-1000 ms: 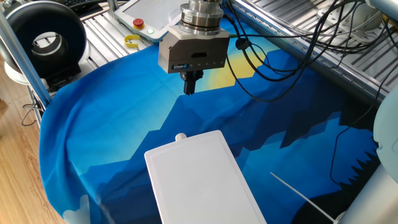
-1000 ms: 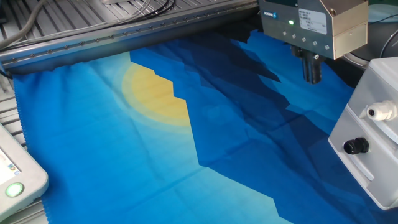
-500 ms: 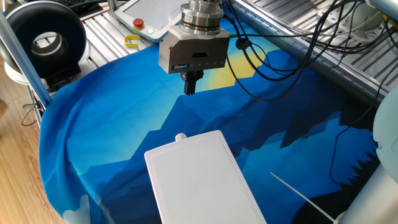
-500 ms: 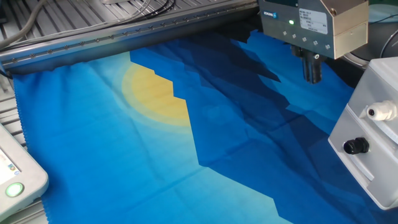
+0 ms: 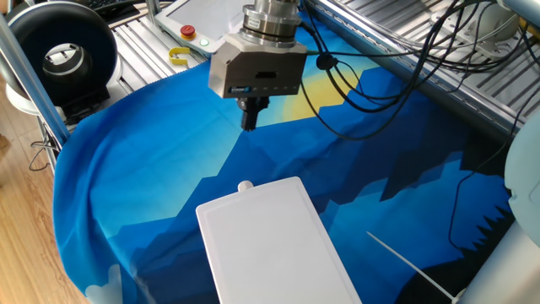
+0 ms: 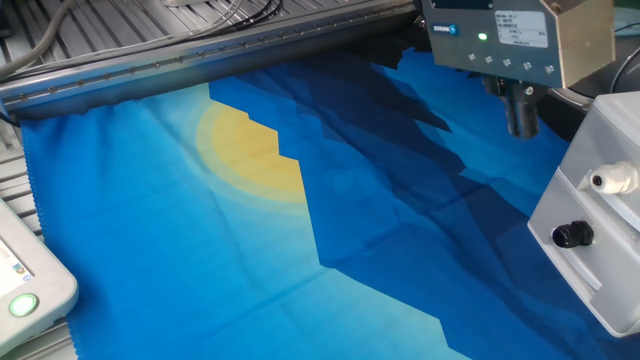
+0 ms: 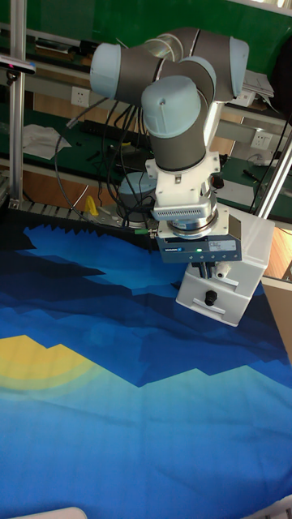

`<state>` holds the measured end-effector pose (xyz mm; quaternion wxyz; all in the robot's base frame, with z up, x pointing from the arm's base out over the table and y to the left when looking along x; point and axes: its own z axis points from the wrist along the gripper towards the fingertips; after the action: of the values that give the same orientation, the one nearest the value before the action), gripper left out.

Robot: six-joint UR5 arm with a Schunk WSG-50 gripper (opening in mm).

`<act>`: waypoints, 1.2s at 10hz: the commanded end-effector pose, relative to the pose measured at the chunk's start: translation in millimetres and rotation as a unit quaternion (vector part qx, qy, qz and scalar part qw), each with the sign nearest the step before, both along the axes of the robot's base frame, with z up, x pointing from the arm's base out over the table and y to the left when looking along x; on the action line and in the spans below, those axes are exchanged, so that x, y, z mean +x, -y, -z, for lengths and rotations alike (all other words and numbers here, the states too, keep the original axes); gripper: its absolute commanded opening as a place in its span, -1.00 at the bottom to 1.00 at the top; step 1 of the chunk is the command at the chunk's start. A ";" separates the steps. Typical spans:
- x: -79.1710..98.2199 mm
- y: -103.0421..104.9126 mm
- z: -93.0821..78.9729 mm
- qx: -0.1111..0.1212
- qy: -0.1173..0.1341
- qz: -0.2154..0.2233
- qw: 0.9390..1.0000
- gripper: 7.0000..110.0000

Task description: Grasp the handle and open the drawer

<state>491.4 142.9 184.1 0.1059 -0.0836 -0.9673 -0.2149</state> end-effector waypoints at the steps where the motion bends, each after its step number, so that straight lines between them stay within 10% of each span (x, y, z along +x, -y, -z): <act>1: 17.9 -10.0 -4.5 0.020 0.029 0.022 0.999 -1.00; 12: 19.5 -8.7 -3.6 0.017 0.030 0.026 0.999 -1.00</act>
<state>509.1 148.2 184.1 0.0740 -0.0989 -0.9659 -0.2277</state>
